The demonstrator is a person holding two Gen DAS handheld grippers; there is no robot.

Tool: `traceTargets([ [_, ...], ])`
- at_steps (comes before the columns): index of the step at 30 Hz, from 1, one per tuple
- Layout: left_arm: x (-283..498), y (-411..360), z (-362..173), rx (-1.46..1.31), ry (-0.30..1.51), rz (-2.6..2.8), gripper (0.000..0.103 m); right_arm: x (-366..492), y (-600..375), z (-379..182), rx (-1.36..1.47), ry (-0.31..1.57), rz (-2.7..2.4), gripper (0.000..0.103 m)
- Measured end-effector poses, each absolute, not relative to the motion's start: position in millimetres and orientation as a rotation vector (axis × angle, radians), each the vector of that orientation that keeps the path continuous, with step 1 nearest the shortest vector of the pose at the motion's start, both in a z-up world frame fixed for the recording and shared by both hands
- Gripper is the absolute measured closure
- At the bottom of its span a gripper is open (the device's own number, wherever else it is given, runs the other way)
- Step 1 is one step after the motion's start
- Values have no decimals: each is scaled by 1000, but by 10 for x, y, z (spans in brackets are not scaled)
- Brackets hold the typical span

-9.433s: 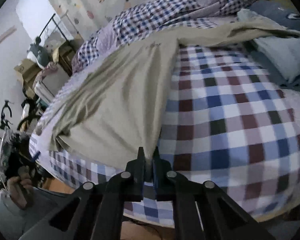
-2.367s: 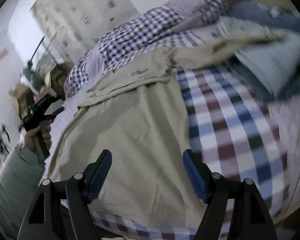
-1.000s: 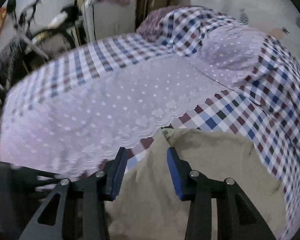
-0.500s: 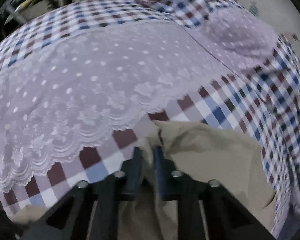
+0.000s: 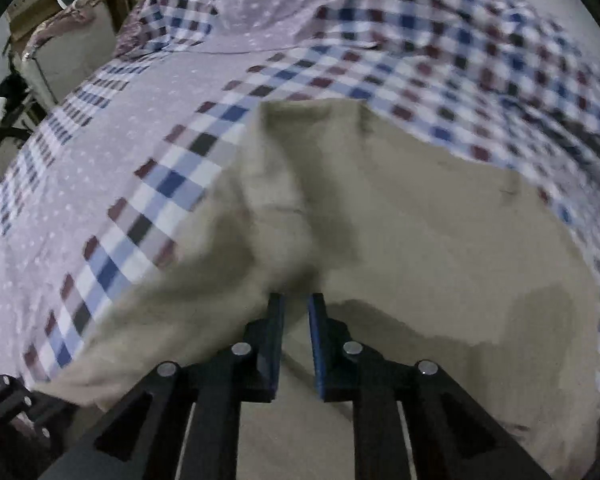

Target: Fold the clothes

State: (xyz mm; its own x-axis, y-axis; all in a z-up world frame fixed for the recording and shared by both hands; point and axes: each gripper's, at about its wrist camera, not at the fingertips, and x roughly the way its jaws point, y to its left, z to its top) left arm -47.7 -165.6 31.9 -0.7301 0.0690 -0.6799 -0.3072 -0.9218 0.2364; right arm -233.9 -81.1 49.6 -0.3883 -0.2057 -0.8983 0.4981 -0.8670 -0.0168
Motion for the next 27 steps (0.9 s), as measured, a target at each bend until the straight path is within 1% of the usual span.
traceTargets([
  [1, -477, -1634, 321, -1035, 520, 2706, 101, -2330, -792, 561, 1394, 406, -2294, 89],
  [3, -523, -1635, 318, -1035, 542, 2719, 91, -2301, -834, 719, 1313, 438, -2310, 86],
  [4, -537, -1638, 317, -1037, 551, 2728, 87, -2294, -885, 780, 1276, 447, -2301, 82],
  [5, -547, -1641, 316, -1040, 560, 2738, 80, -2288, -960, 825, 1242, 460, -2281, 76],
  [6, -575, -1654, 315, -1040, 569, 2743, 72, -2290, -1072, 822, 1220, 517, -2266, 73],
  [7, -570, -1644, 313, -1037, 585, 2749, 67, -2295, -1192, 808, 1199, 583, -2251, 72],
  [8, -569, -1629, 308, -1033, 608, 2753, 59, -2299, -1312, 795, 1177, 647, -2235, 72],
  [9, -571, -1614, 302, -1030, 632, 2756, 54, -2336, -1423, 730, 1178, 706, -2215, 72],
  [10, -572, -1592, 293, -1030, 657, 2755, 54, -2380, -1532, 654, 1183, 764, -2192, 72],
  [13, -593, -1559, 269, -1036, 702, 2748, 54, -2499, -1738, 428, 1202, 894, -2165, 72],
  [15, -617, -1560, 264, -1042, 709, 2746, 54, -2576, -1795, 349, 1212, 917, -2166, 72],
  [16, -630, -1579, 271, -1043, 697, 2749, 54, -2612, -1816, 321, 1219, 919, -2165, 74],
  [17, -645, -1602, 277, -1042, 682, 2752, 54, -2629, -1825, 306, 1220, 927, -2165, 81],
  [18, -660, -1624, 282, -1041, 668, 2756, 54, -2643, -1833, 293, 1220, 935, -2165, 91],
  [19, -671, -1655, 294, -1039, 645, 2763, 57, -2656, -1825, 319, 1213, 930, -2177, 98],
  [21, -685, -1720, 325, -1031, 596, 2779, 87, -2681, -1804, 390, 1196, 914, -2208, 98],
  [23, -687, -1797, 370, -1019, 548, 2809, 100, -2720, -1760, 558, 1172, 819, -2237, 99],
  [27, -678, -1970, 465, -987, 437, 2863, 101, -2840, -1767, 915, 1139, 613, -2248, 99],
])
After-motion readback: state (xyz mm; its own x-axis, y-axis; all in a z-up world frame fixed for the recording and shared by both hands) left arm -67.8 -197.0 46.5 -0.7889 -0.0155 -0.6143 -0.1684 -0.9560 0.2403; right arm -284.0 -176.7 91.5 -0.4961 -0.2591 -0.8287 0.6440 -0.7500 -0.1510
